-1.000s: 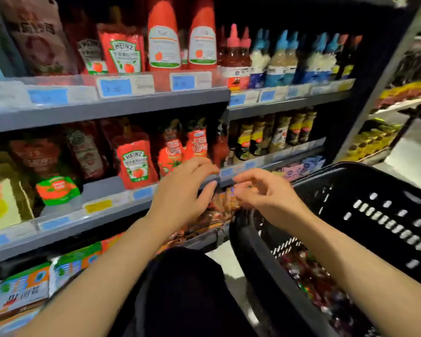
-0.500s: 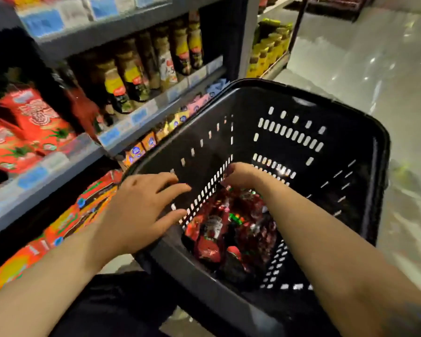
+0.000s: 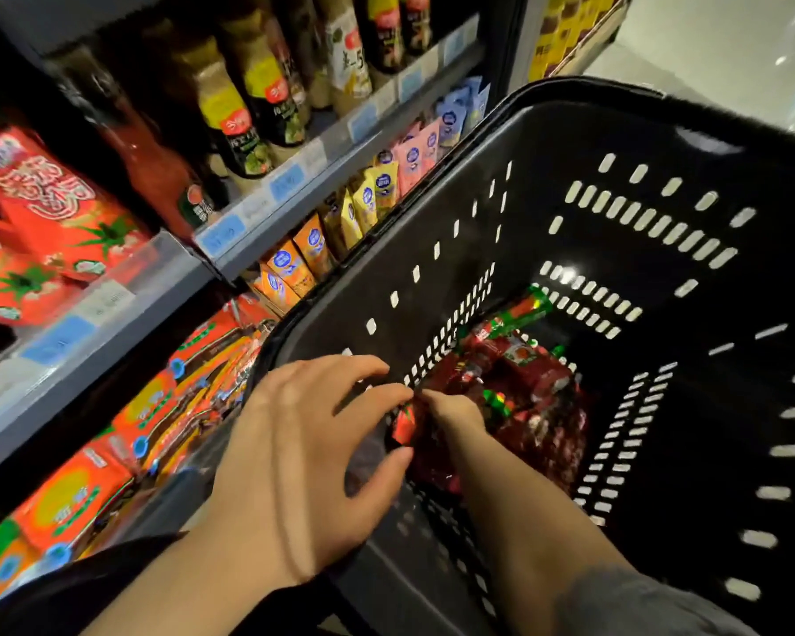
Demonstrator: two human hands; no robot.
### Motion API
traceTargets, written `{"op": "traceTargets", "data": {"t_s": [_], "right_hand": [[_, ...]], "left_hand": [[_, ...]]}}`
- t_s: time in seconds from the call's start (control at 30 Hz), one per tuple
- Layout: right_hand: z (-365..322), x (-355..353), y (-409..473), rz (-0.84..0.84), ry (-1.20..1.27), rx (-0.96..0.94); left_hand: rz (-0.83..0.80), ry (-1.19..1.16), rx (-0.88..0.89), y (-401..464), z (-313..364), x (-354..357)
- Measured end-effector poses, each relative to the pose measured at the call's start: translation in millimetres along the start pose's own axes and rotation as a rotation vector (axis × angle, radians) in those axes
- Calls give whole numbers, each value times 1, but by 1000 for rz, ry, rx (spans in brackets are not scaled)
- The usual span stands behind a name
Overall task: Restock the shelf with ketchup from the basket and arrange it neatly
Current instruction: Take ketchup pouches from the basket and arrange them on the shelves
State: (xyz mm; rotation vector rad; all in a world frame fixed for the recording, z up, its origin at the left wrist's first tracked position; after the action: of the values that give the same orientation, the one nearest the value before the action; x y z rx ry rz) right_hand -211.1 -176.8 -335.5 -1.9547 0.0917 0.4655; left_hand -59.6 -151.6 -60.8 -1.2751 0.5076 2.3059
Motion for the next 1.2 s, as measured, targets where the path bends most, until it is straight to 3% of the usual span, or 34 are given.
{"op": "traceTargets", "data": {"t_s": [0.23, 0.33, 0.47, 0.63, 0.97, 1.2], "right_hand": [[27, -5, 9, 184, -43, 116], [24, -3, 10, 133, 76, 147], [19, 11, 13, 45, 46, 149], [23, 7, 14, 90, 110, 150], [13, -36, -1, 243, -5, 67], [1, -80, -19, 329, 19, -155]], "left_hand": [[36, -45, -34, -4, -4, -2], [46, -46, -27, -4, -3, -3], [61, -41, -32, -5, -2, -4], [88, -68, -18, -5, -2, -5], [114, -82, 5, -4, 1, -8], [80, -27, 6, -2, 2, -6]]}}
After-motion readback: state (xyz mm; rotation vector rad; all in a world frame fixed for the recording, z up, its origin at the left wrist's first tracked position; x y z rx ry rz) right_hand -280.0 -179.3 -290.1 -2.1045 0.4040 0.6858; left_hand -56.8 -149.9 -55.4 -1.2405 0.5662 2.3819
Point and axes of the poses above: each hand's wrist, its own y-axis towards the middle knuckle, its own x-axis out of the palm, z = x × y, the point moved 7 cm from there along y, towards the middle knuckle, and after that the axes turned 13 degrees about -y, right-handed, at the moved point
